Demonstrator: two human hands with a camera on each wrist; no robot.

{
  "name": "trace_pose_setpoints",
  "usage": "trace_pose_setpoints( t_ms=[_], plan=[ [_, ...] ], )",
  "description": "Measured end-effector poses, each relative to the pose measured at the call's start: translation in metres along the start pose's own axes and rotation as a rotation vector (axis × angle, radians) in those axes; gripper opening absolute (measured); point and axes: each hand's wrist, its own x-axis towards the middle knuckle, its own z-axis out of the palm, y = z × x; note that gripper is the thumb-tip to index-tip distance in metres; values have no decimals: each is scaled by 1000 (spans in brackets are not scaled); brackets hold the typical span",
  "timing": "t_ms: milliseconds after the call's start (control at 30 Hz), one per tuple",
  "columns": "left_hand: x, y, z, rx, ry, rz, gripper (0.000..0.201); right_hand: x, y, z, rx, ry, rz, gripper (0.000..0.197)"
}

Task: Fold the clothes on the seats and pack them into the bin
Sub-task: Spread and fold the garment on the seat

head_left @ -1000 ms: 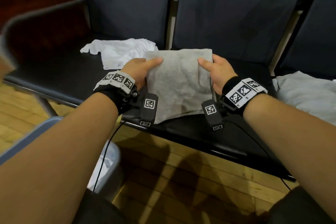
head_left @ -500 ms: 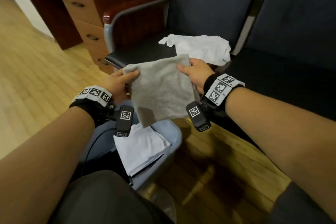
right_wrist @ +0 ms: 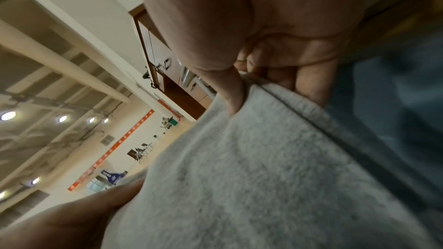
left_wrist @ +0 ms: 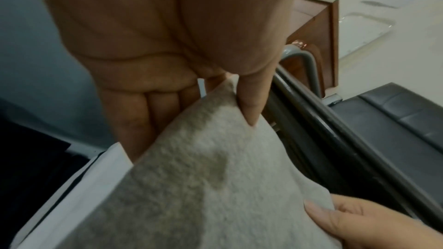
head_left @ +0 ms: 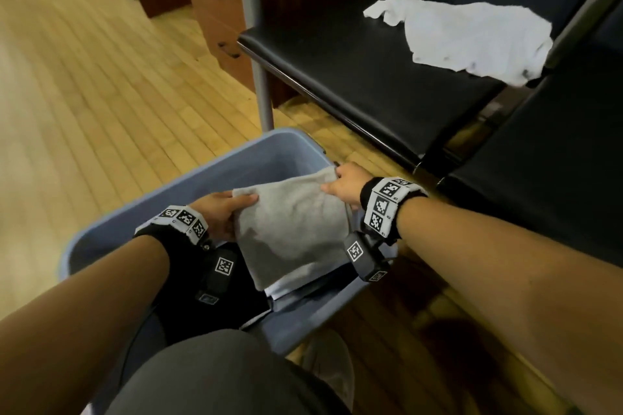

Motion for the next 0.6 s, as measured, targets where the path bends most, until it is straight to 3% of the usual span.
trace_pose_setpoints(
  t_ms=[67, 167, 367, 467, 533, 600],
  plan=[
    [16, -9, 2, 26, 7, -60, 28, 14, -2, 6, -139, 14, 41, 56],
    [37, -16, 13, 59, 44, -137, 17, 31, -7, 17, -288, 54, 30, 45],
    [73, -24, 15, 218, 249, -106, 34, 45, -15, 42, -485, 102, 24, 32],
    [75, -10, 5, 388, 331, -68, 34, 44, -14, 33, -387, 27, 33, 28],
    [73, 8, -2, 484, 361, -37, 36, 39, -16, 19, -283, 2, 23, 13],
    [61, 33, 0, 484, 351, 5, 33, 32, -25, -2, -228, -12, -2, 22]
  ],
)
